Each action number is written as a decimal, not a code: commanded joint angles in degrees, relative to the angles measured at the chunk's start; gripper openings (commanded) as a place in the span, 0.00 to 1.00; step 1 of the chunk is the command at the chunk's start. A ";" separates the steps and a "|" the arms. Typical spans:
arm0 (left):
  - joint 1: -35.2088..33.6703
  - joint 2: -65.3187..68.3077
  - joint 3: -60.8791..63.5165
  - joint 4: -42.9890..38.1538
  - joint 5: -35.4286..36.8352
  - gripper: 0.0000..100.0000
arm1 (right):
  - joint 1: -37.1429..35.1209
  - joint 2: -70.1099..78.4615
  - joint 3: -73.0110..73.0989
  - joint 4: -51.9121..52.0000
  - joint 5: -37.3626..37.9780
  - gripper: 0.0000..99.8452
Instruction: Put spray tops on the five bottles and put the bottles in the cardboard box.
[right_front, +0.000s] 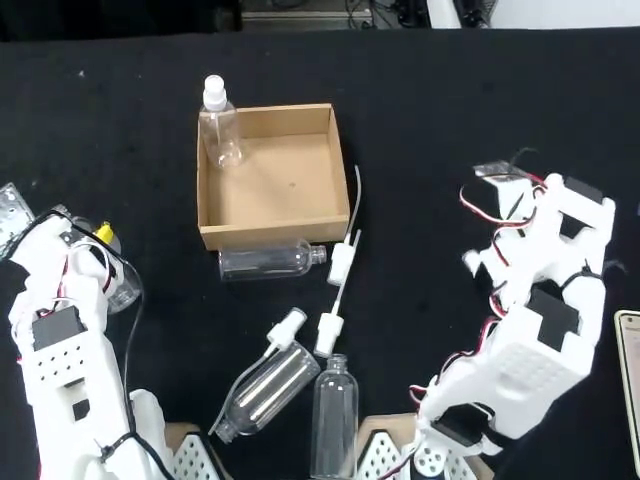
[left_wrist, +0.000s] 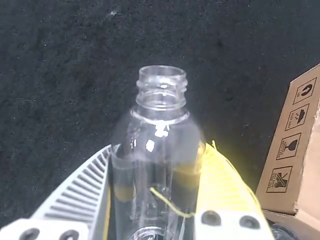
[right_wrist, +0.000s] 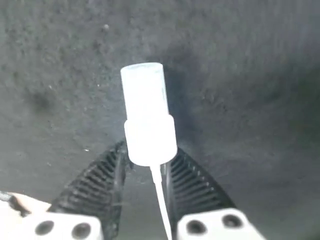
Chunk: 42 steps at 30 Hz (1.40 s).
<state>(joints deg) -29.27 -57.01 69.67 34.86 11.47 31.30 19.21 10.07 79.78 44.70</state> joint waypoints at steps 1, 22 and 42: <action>-0.13 -1.32 -0.84 -1.23 0.26 0.03 | -1.05 -0.48 -3.56 1.49 -2.81 0.02; -0.13 -1.41 -0.84 -1.23 0.26 0.03 | -1.05 -6.11 -3.56 6.24 22.68 0.32; -0.13 -1.49 -0.92 -1.23 0.26 0.03 | -4.57 -16.04 22.11 -21.45 19.78 0.21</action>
<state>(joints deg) -29.27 -57.01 69.67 34.86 11.47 27.52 6.64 32.13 62.20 67.65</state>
